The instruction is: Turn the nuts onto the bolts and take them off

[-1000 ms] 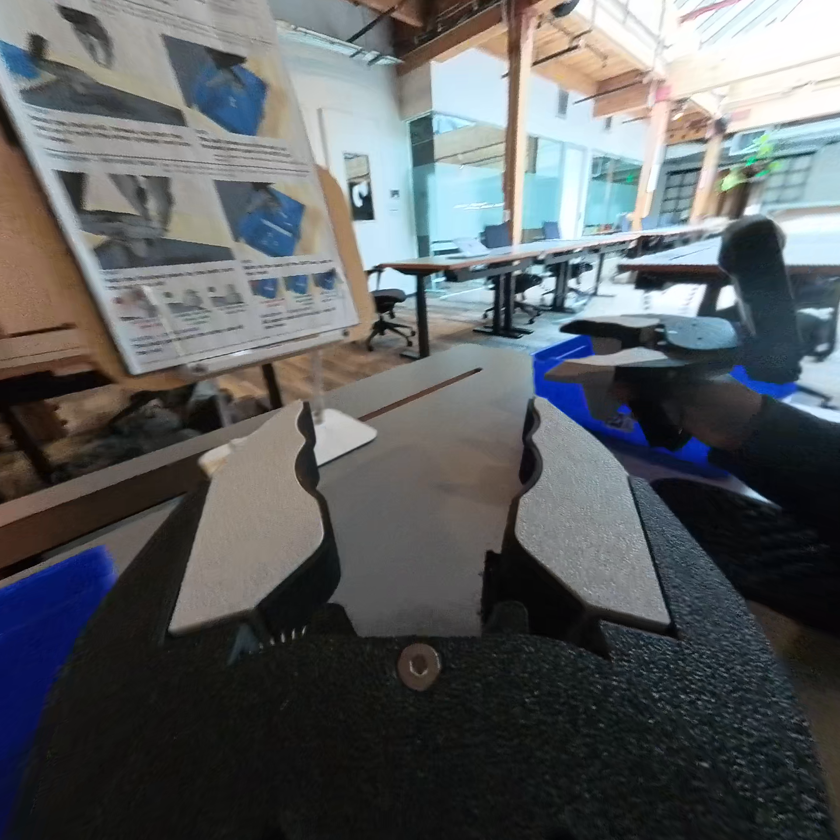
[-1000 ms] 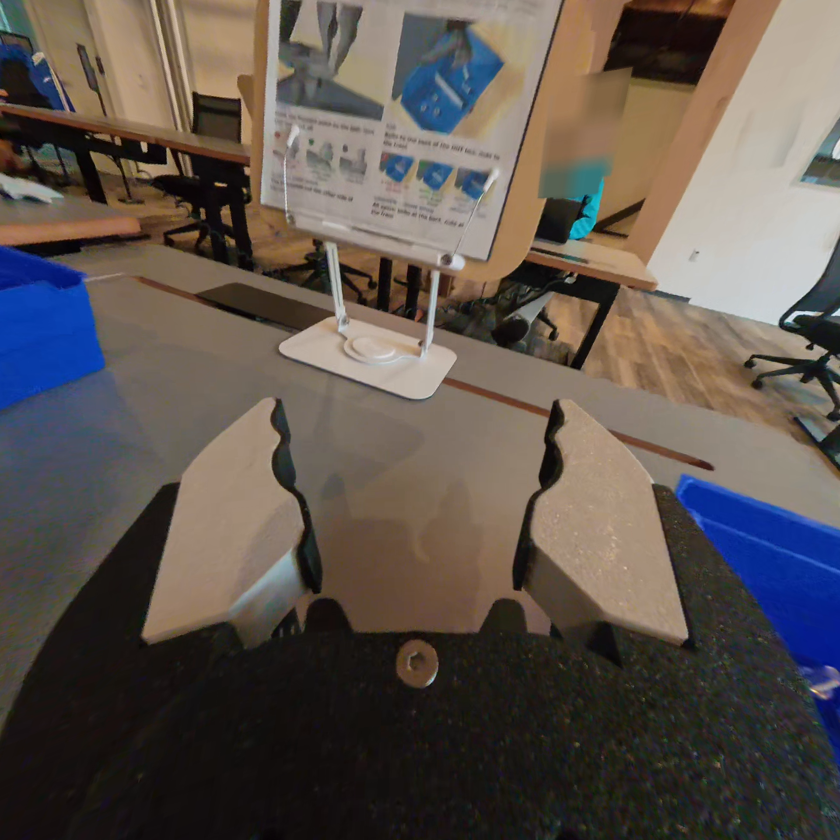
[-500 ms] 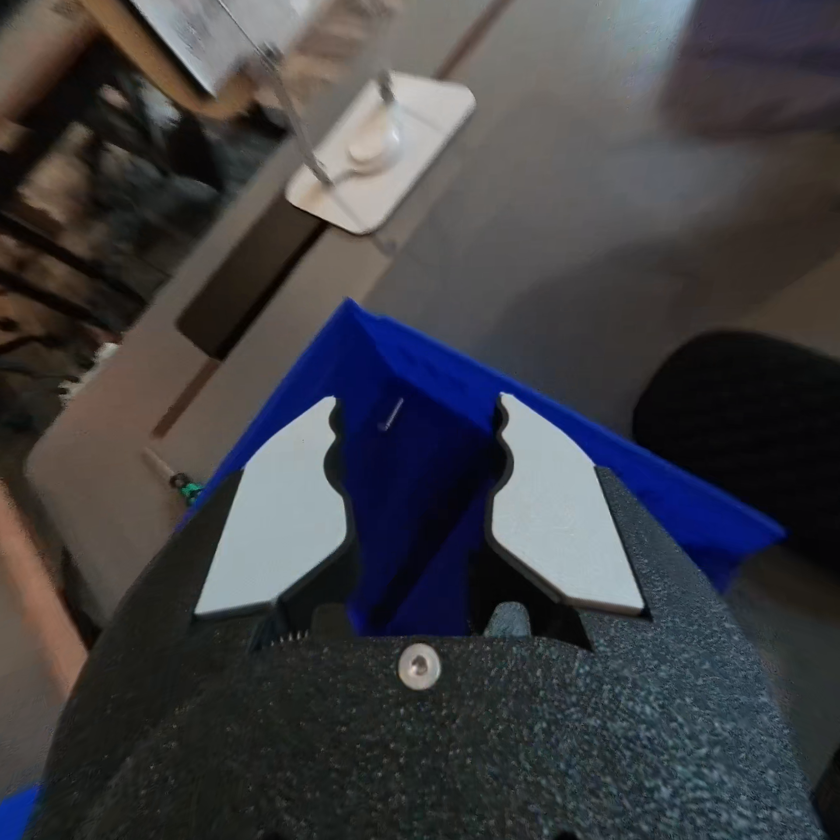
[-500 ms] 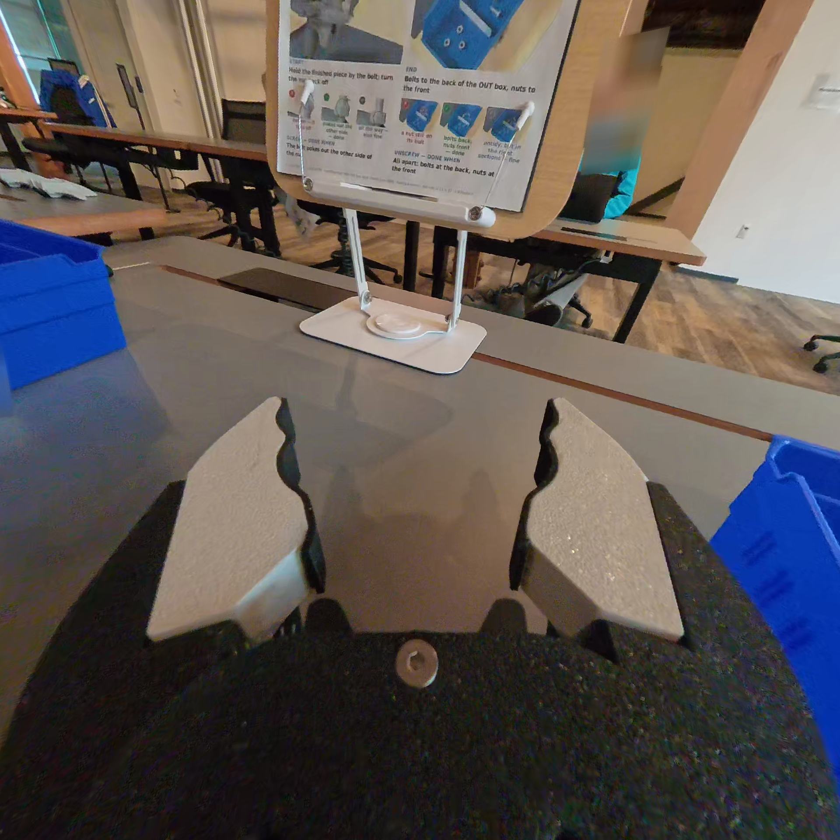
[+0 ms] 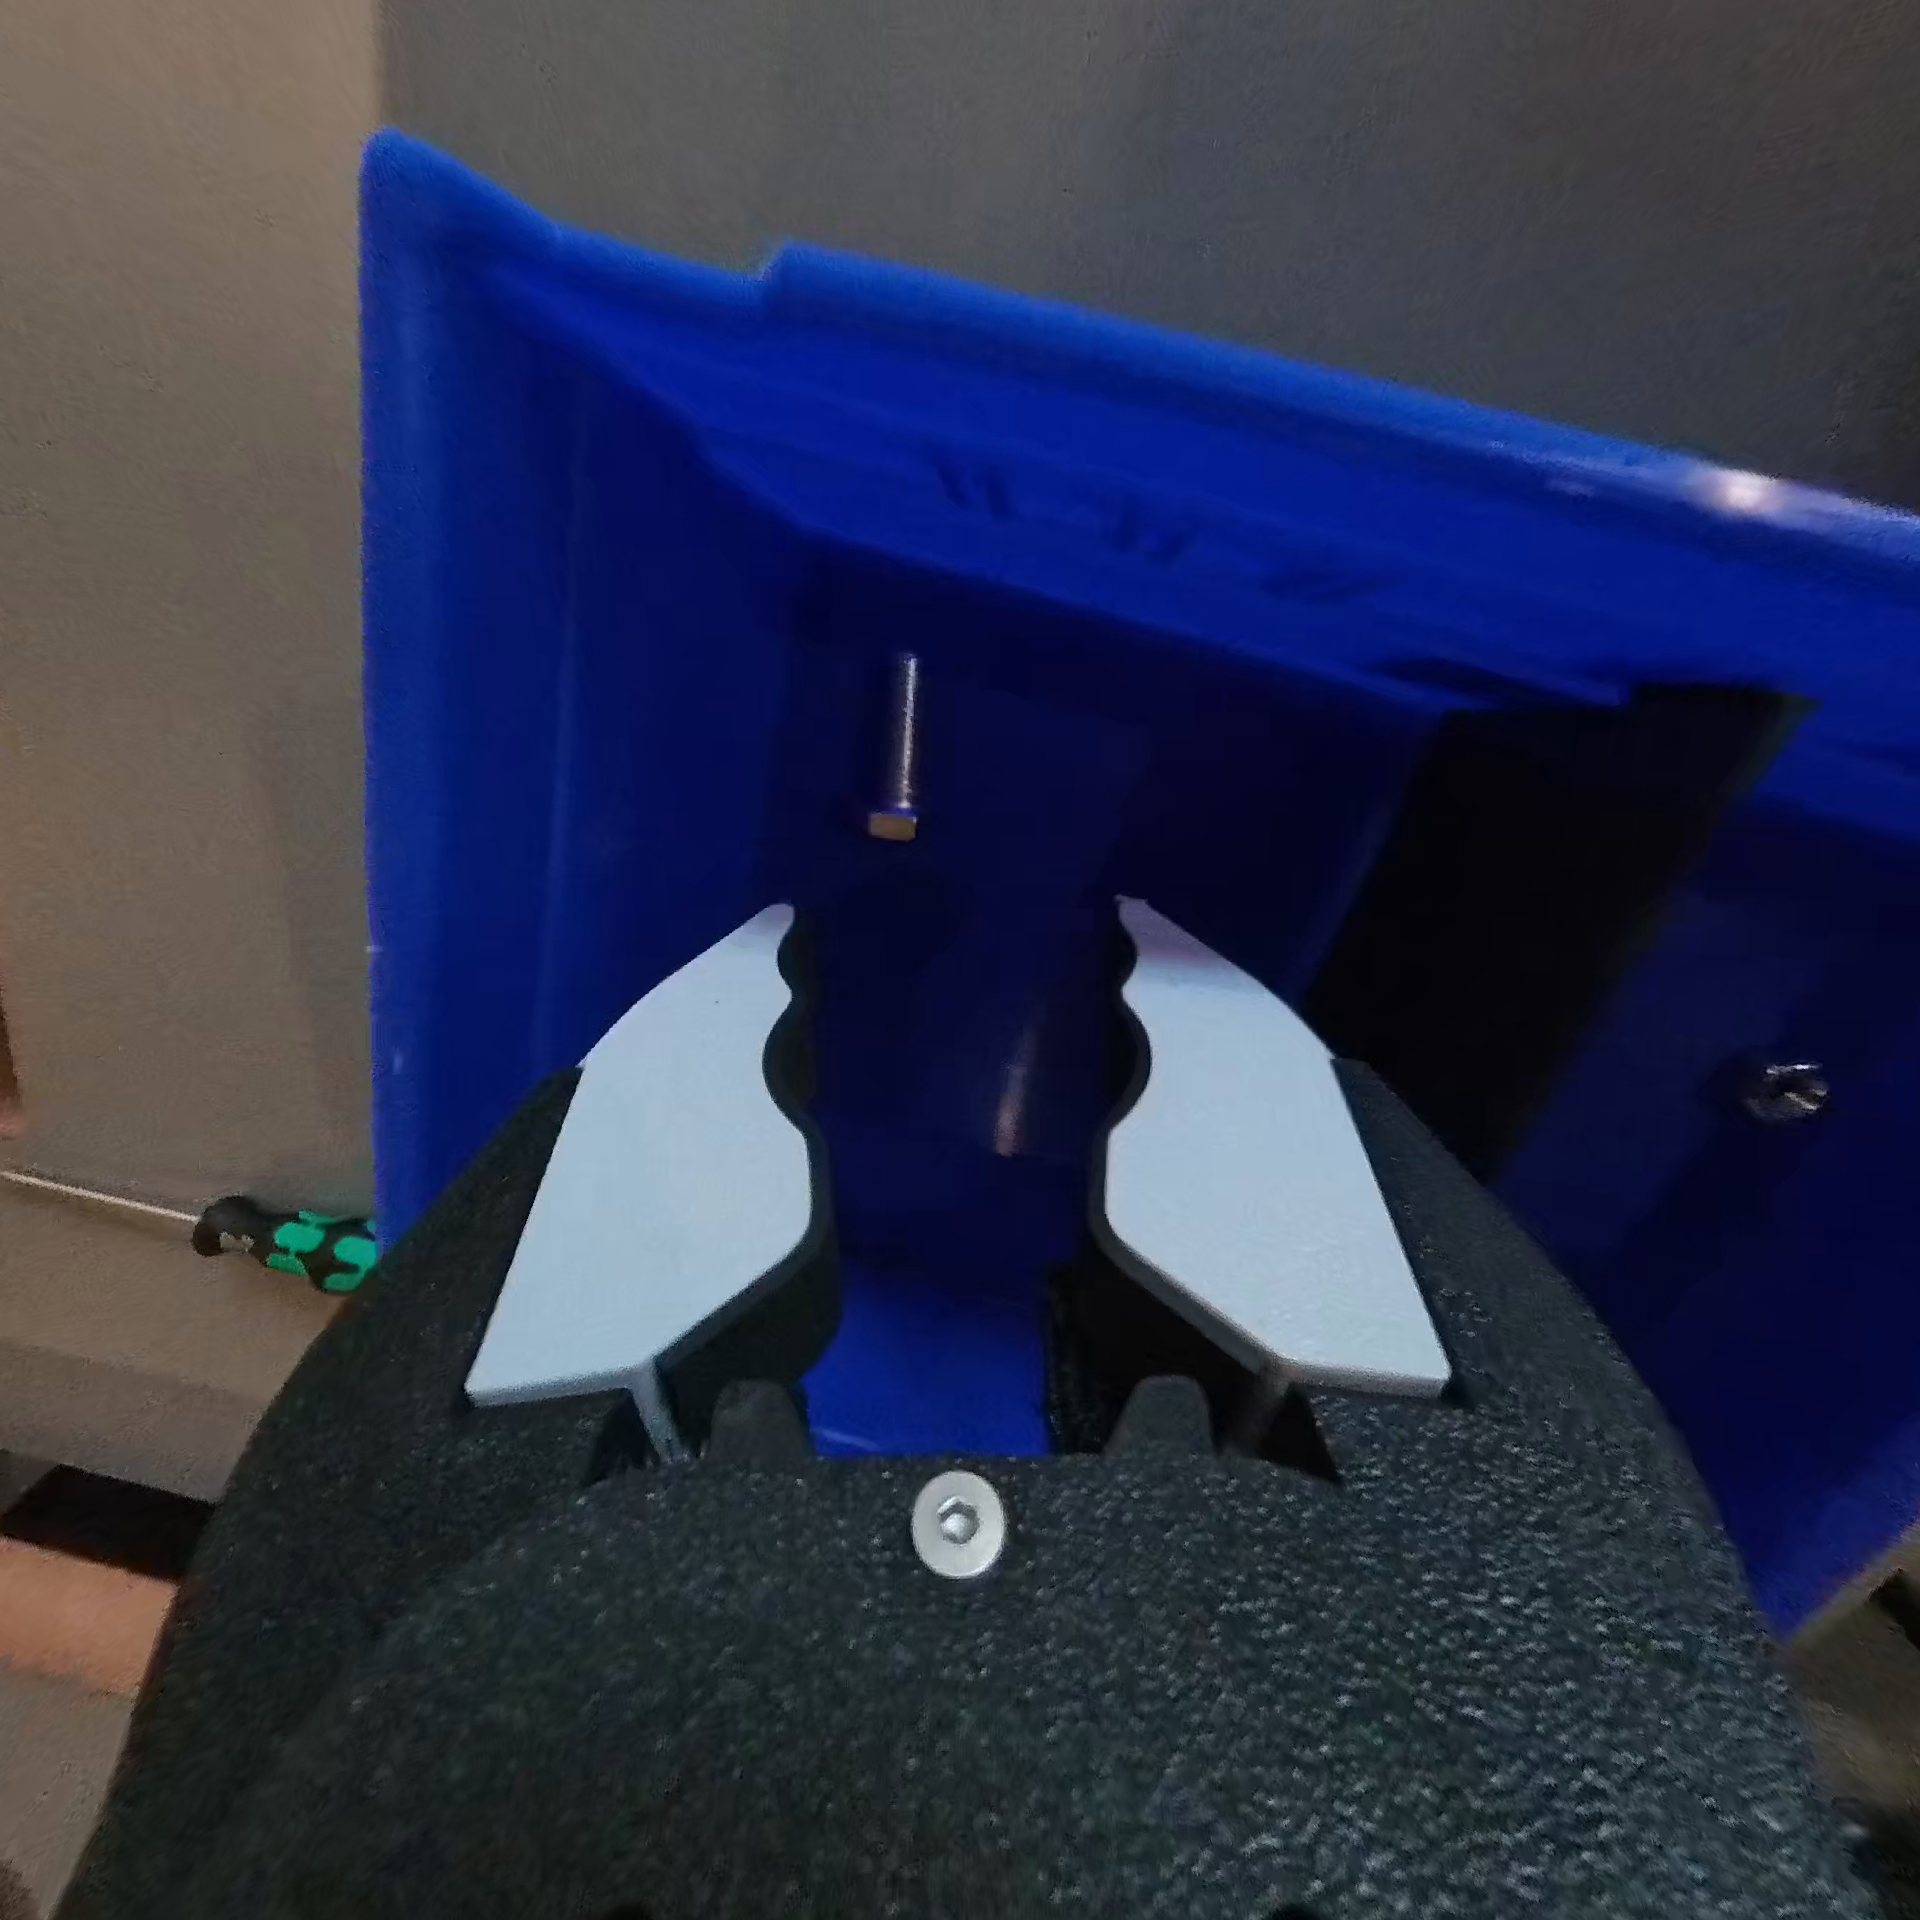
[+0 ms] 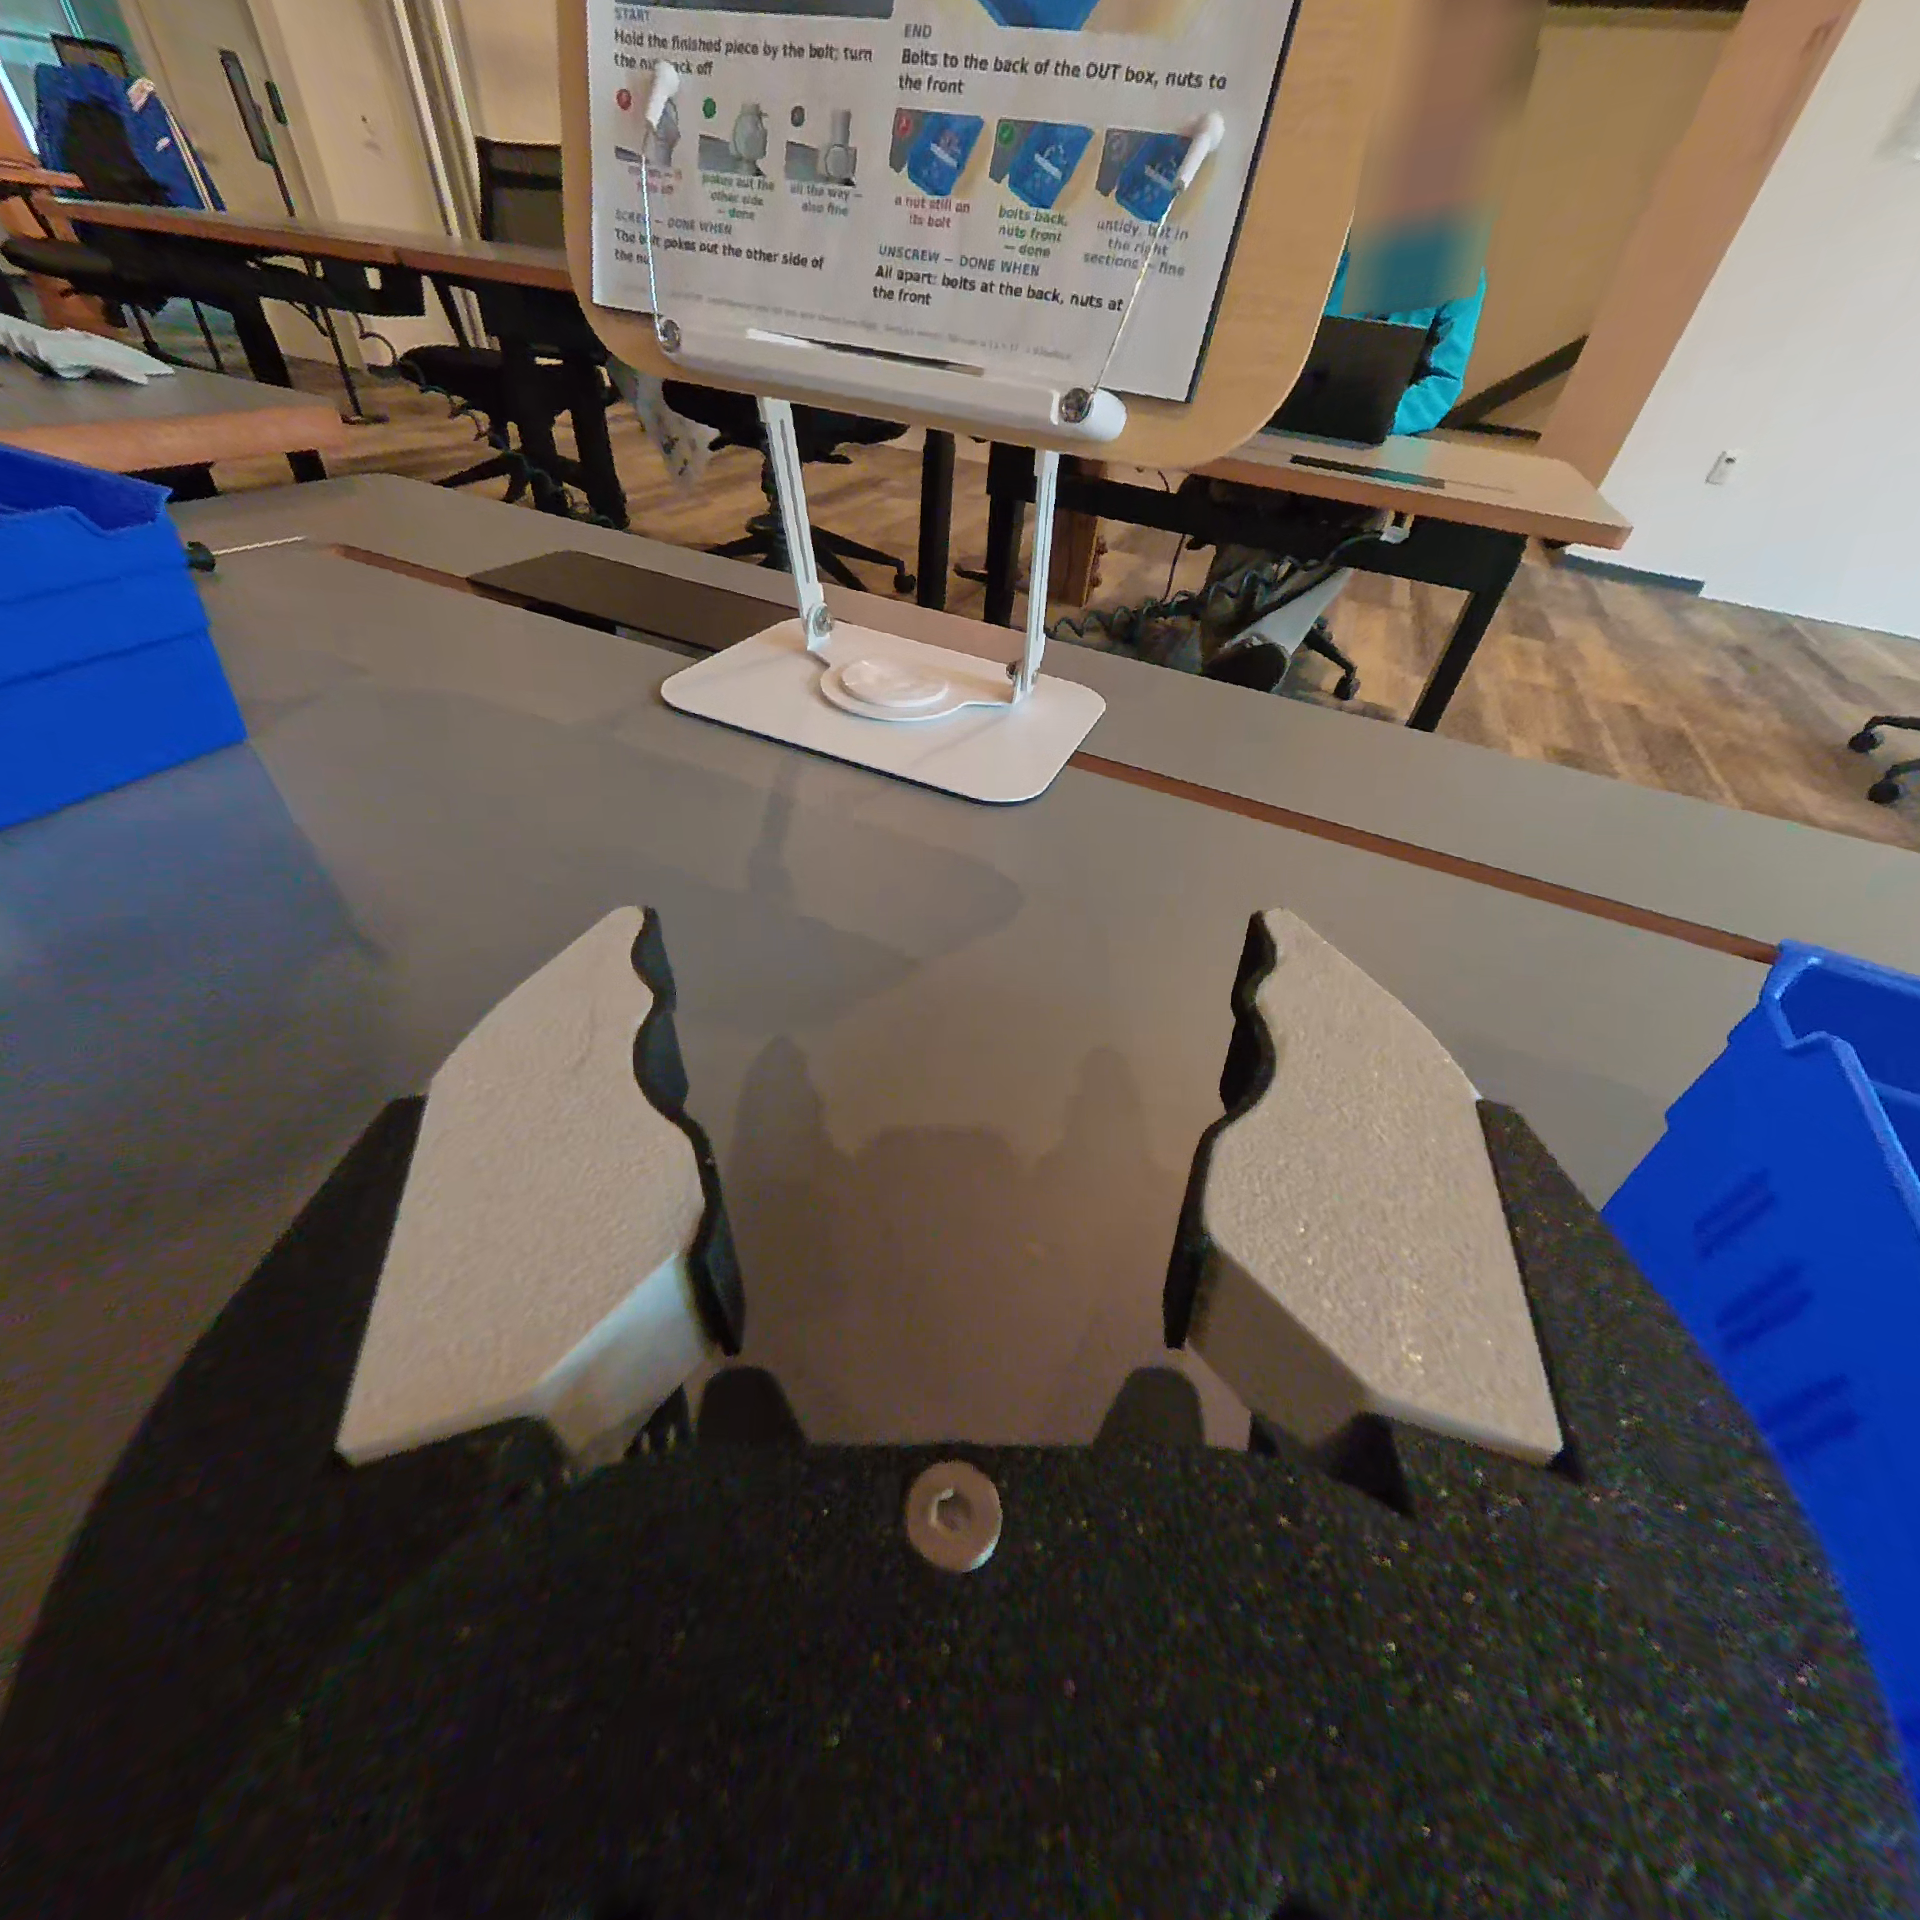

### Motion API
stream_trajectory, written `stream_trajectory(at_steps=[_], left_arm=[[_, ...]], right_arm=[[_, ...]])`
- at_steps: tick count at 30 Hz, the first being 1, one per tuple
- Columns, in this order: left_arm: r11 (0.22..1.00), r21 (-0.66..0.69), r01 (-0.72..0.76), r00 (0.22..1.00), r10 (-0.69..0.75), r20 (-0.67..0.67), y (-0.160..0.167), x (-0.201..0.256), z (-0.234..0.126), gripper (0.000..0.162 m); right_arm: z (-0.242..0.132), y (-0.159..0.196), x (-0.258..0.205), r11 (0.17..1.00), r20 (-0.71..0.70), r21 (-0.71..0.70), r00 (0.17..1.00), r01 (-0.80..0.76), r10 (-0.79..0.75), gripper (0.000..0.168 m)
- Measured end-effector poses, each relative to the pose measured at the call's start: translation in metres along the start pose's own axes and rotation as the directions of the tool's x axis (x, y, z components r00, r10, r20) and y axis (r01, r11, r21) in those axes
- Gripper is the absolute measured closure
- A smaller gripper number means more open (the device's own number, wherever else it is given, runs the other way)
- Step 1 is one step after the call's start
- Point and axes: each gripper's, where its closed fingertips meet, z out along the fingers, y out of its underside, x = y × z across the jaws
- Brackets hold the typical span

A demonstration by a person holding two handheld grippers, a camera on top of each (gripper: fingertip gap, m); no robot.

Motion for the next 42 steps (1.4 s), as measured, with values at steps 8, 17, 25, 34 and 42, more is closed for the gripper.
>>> stream_trajectory(at_steps=[8,17,25,34,42], left_arm=[[0.999,-0.023,-0.036,0.999,0.036,0.015,-0.005,-0.006,0.019,0.112],[0.998,-0.059,-0.030,1.000,0.030,-0.005,-0.004,-0.008,0.032,0.120],[0.997,-0.073,-0.024,1.000,0.023,-0.021,-0.002,-0.011,0.038,0.124],[0.998,-0.057,-0.037,0.998,0.034,-0.046,-0.001,-0.007,0.041,0.141],[0.984,0.158,0.083,0.986,-0.104,0.131,-0.005,-0.016,-0.011,0.142]], right_arm=[[0.001,0.002,0.000,1.000,0.006,-0.006,1.000,-0.001,0.001,0.067],[0.001,0.001,0.000,1.000,0.008,0.001,1.000,-0.005,0.005,0.069],[0.000,0.001,0.000,1.000,0.010,0.004,1.000,-0.003,0.003,0.070],[0.001,0.001,0.000,1.000,0.014,0.004,1.000,-0.009,0.009,0.071],[0.001,0.001,-0.004,1.000,0.033,-0.001,0.999,-0.001,0.001,0.072]])
